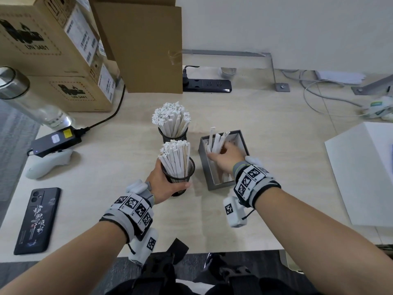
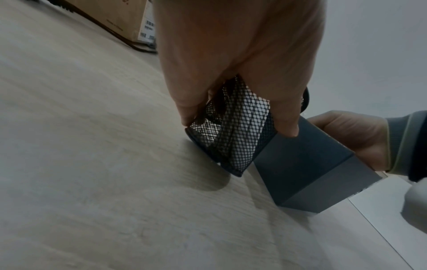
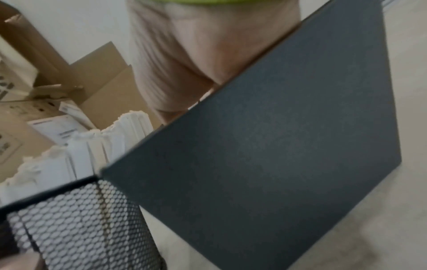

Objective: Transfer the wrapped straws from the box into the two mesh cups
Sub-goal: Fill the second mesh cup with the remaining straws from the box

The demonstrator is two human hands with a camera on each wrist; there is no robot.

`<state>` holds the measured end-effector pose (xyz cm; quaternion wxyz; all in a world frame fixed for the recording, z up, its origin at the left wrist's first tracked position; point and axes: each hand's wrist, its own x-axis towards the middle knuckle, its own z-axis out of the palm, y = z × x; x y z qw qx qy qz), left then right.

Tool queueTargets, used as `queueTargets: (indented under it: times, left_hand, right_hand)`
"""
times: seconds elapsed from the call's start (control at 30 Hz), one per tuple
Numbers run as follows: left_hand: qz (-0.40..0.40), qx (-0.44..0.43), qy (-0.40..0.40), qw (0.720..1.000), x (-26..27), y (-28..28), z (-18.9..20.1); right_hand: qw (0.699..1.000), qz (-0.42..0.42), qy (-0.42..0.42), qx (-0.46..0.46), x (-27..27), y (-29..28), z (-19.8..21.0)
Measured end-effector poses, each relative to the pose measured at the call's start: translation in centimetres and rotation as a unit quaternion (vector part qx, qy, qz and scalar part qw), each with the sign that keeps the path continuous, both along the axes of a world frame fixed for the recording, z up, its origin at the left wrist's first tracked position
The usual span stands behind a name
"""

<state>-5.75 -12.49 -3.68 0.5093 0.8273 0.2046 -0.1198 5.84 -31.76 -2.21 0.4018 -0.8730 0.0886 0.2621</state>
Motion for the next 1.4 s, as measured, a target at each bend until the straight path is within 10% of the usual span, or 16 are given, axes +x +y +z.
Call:
queueTargets:
  times: [0.93, 1.17, 1.4]
  left_hand:
    - [0.001, 0.007, 0.004, 1.000, -0.3, 0.0, -0.2]
    - [0.003, 0.012, 0.001, 1.000, -0.4, 0.1, -0.5]
    - [-0.009, -0.013, -0.031, 0.999, -0.3, 0.4, 0.7]
  right_hand:
    - [0.983, 0.125, 0.105, 0.079, -0.6, 0.6, 0.8]
    - [0.982, 0.183, 0.037, -0.001, -1.0, 0.5, 0.6]
    - [0.989, 0.024, -0.137, 0.055, 0.1, 0.6, 5.5]
